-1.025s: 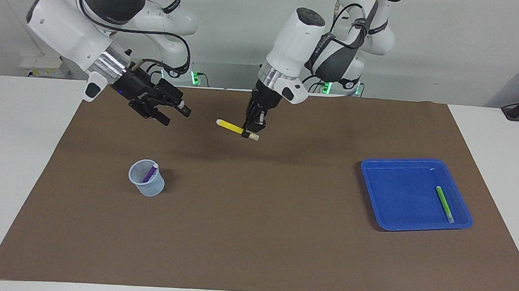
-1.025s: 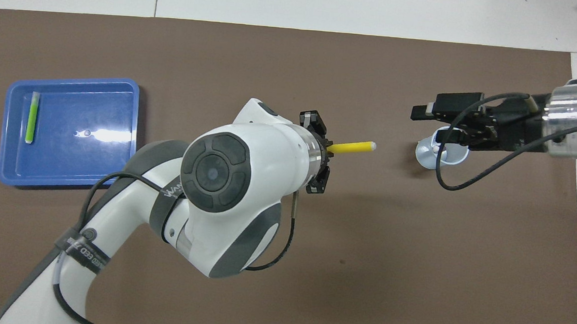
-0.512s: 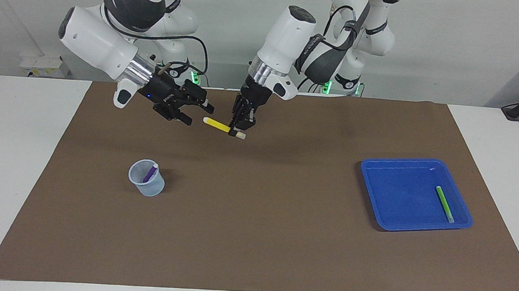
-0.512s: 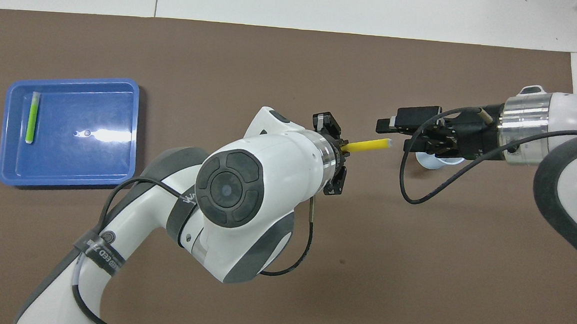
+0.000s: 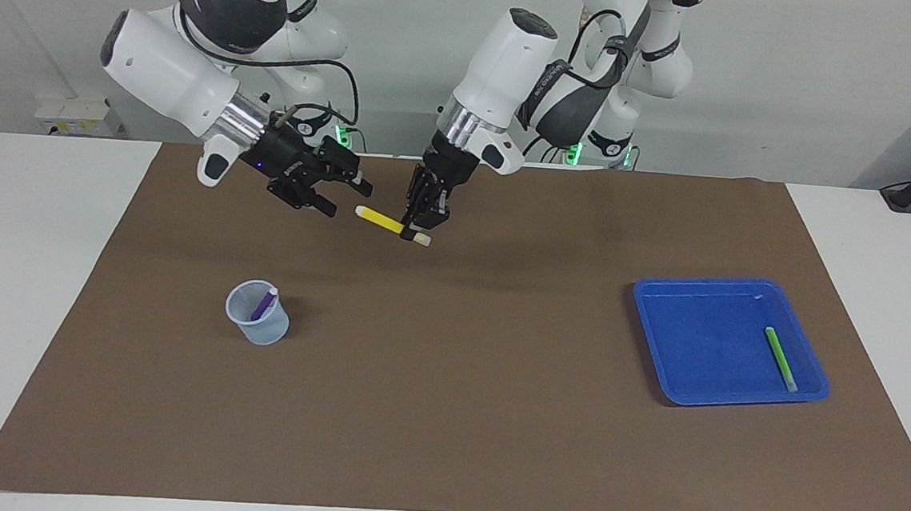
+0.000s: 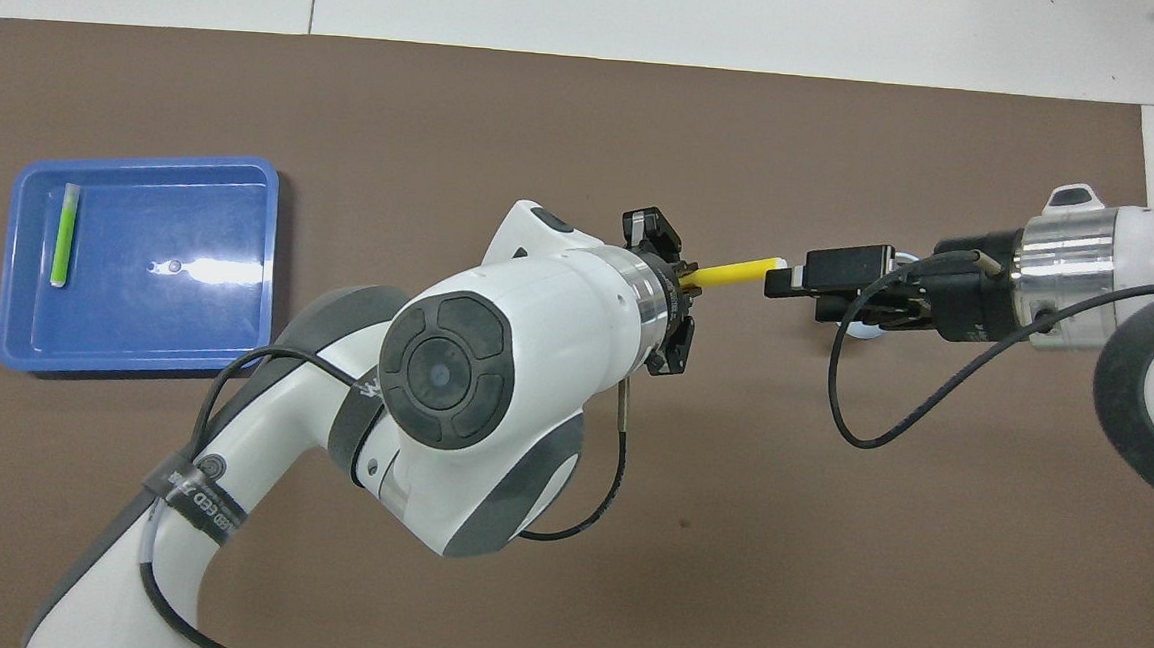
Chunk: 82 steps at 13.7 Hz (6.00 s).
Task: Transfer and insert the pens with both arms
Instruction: 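Grasp the yellow pen's free end with the right gripper, then open the left gripper and move the yellow pen to the cup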
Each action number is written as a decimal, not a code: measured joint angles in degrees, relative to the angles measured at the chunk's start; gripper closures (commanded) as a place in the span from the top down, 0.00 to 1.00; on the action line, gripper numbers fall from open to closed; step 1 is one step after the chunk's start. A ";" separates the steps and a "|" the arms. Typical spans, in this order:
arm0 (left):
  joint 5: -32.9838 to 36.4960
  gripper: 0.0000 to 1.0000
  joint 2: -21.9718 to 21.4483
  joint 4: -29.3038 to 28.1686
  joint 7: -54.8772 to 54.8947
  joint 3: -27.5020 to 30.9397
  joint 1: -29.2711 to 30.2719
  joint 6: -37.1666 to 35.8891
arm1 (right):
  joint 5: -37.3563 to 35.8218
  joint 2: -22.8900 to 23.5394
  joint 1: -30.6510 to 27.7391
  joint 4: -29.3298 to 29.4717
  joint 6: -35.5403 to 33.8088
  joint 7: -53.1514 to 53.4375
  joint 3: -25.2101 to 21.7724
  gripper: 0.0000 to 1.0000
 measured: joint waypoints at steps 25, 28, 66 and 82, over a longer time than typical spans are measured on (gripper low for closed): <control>0.24 0.00 0.29 0.16 0.03 -0.34 -0.96 0.89 | -0.17 1.12 1.91 0.81 4.40 0.11 0.02 0.51; 0.41 0.00 0.30 0.17 0.03 -0.34 -1.18 2.03 | -0.17 1.12 1.91 0.87 4.40 0.11 0.02 0.47; 5.40 1.00 -0.73 0.99 0.69 1.33 4.40 -0.78 | -32.88 1.74 -1.65 3.92 2.89 -4.32 -0.29 0.00; 5.95 1.00 -1.48 0.69 26.47 2.21 22.19 -13.60 | -40.89 11.18 -4.88 3.23 12.78 -14.92 -0.57 0.34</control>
